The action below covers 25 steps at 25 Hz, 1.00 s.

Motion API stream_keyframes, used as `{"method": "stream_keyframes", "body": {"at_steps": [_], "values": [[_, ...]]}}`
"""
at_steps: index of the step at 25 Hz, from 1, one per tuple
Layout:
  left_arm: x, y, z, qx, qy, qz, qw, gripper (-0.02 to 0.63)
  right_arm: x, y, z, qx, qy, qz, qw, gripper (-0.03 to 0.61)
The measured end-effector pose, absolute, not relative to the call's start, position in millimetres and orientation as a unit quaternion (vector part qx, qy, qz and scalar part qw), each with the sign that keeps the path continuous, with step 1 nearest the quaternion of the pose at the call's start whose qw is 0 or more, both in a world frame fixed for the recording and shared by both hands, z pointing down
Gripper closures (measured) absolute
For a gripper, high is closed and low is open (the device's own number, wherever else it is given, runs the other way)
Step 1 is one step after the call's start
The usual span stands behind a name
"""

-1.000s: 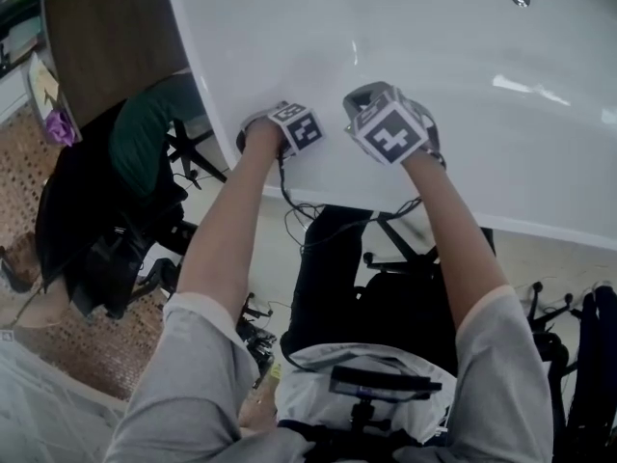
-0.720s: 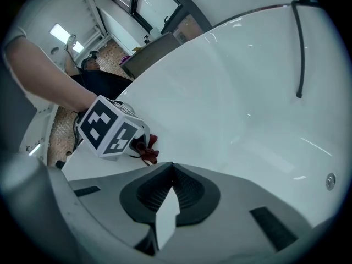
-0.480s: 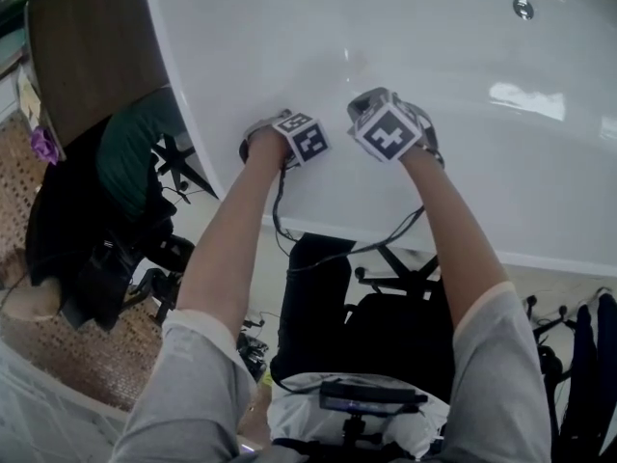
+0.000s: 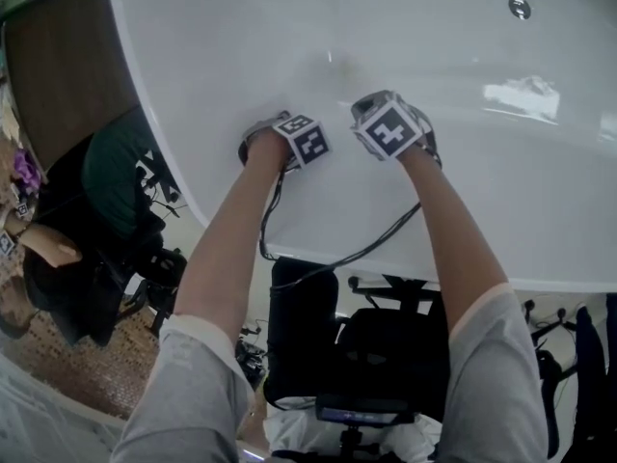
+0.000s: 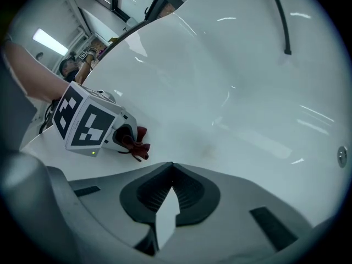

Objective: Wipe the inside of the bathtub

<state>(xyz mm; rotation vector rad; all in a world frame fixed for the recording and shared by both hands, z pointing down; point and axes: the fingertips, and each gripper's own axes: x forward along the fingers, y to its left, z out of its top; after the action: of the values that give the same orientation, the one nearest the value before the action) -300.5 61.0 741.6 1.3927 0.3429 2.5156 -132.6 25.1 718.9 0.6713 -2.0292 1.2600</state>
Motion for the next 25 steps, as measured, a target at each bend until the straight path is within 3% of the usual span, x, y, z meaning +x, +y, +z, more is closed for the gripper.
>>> {"method": "stream_keyframes", "body": {"at_steps": [18, 25], "values": [[-256.9, 51.9, 842.0, 0.484, 0.136, 0.858, 0.108, 0.531, -109.6, 21.2, 793.7, 0.25, -0.768, 0.481, 0.341, 0.569], [-235.8, 37.1, 880.1, 0.506, 0.145, 0.848, 0.069, 0.531, -96.7, 18.6, 818.4, 0.256, -0.762, 0.486, 0.343, 0.569]]}}
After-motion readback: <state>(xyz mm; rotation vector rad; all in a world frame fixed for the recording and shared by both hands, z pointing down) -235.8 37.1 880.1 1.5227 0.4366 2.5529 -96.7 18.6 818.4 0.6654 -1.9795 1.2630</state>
